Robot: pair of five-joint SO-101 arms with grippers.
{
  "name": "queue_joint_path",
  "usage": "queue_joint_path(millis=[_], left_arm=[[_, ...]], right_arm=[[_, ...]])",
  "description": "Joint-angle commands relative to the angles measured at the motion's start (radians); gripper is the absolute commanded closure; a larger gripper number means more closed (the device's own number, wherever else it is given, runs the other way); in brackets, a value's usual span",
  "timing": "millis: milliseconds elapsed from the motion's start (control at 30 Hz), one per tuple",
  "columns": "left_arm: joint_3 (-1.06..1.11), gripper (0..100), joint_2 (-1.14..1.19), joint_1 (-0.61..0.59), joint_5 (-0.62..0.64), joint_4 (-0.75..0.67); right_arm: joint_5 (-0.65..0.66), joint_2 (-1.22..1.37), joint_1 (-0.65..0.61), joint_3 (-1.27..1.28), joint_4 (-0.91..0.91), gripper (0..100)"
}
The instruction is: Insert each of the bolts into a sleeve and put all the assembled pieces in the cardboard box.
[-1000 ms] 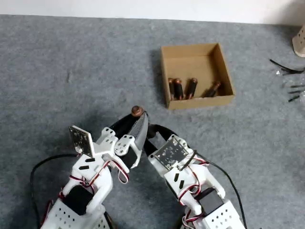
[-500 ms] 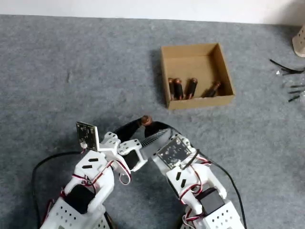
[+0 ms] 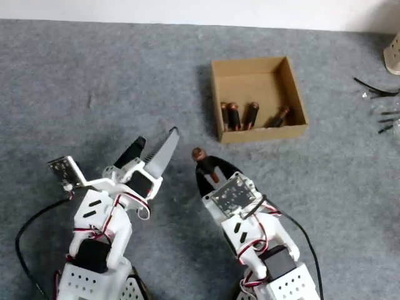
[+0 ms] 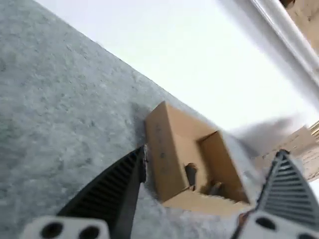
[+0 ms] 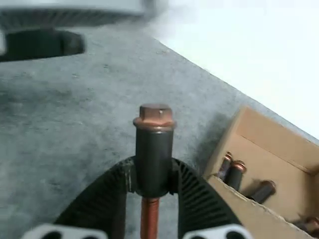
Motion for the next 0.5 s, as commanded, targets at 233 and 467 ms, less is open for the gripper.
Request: queue_joint_path(millis=[233, 467], left_arm=[[0.019, 97, -0.008, -0.013, -0.256, 0.011], [-0.047, 98, -0.007, -0.150, -0.810, 0.236]], right_arm=[[0.002, -0.016, 0.097, 0.120, -0.131, 99.4], [0.005, -0.008, 0.113, 0.119, -0.119, 99.4]])
